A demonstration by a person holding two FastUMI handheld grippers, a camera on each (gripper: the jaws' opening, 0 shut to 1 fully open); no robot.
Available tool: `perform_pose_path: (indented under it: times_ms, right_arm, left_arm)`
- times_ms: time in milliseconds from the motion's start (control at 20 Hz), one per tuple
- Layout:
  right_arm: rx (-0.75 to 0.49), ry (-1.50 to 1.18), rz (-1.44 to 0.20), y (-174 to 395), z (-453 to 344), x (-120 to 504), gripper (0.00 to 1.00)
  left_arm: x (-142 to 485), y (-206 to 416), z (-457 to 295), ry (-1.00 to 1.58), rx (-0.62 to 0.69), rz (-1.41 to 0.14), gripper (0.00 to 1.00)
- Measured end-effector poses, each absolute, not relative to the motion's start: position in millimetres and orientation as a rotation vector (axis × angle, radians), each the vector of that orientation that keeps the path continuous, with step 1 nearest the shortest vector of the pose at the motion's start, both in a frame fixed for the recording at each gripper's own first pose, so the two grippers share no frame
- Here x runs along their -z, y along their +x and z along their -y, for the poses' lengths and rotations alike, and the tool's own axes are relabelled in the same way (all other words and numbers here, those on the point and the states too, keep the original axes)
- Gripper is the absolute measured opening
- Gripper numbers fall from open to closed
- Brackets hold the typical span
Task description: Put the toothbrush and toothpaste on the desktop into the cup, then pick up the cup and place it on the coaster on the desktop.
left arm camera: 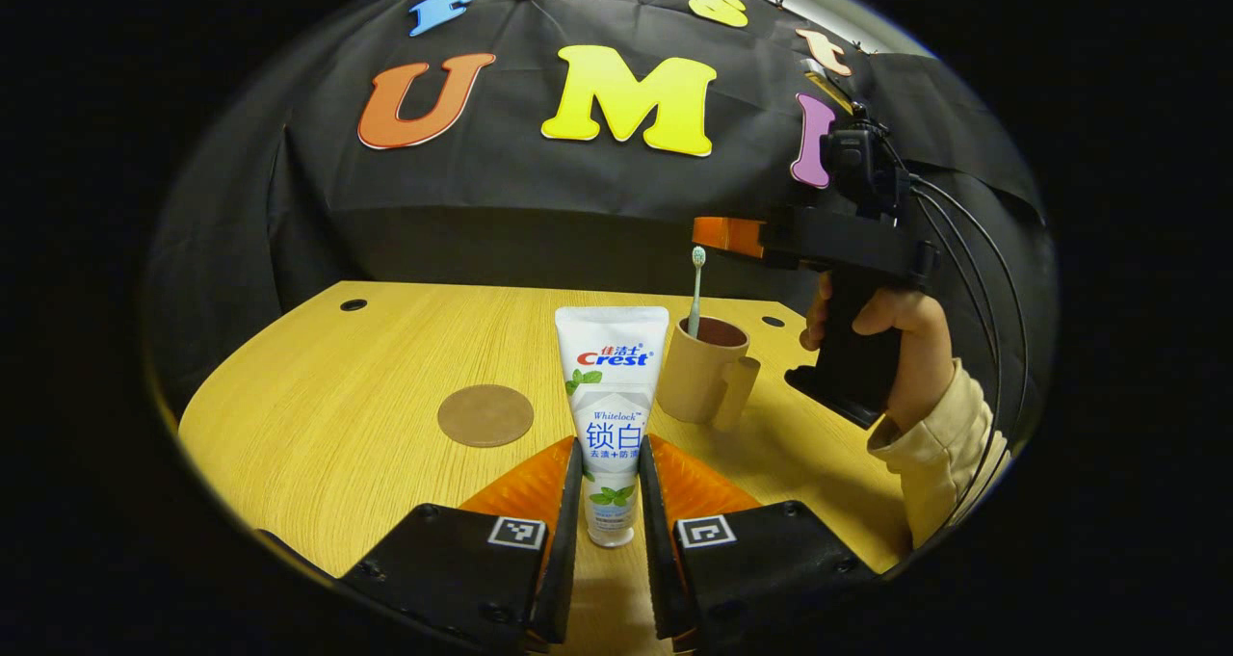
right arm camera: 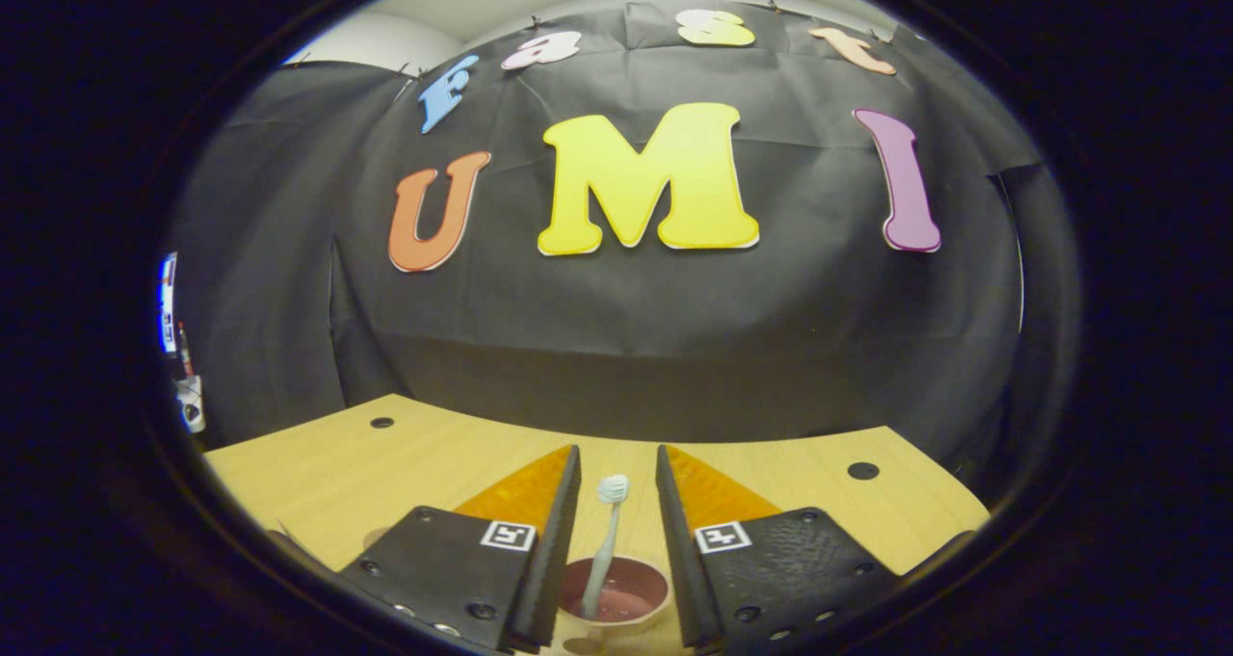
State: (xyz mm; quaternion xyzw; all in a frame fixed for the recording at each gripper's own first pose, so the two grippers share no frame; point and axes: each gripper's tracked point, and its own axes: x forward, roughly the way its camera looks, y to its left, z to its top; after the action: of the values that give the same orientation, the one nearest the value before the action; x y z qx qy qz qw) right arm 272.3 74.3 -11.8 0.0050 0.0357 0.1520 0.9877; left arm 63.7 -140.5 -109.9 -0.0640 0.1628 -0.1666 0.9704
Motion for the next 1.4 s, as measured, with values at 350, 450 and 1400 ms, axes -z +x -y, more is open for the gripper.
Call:
perform_pose_path:
  times_ms: [350, 450, 1400]
  right_arm:
    - [-0.279, 0.017, -0.02, 236, -36, 1, 0.93]
    - [-0.262, -0.005, -0.016, 223, -20, 8, 0.92]
    - [-0.2, 0.032, -0.093, 187, 45, 88, 0.95]
  left_arm:
    - [80, 87, 152, -0.132, 0.325, -0.267, 0.36]
    - [69, 98, 158, -0.147, 0.321, -0.259, 0.35]
    - [-6, 208, 240, -0.145, 0.354, -0.071, 0.35]
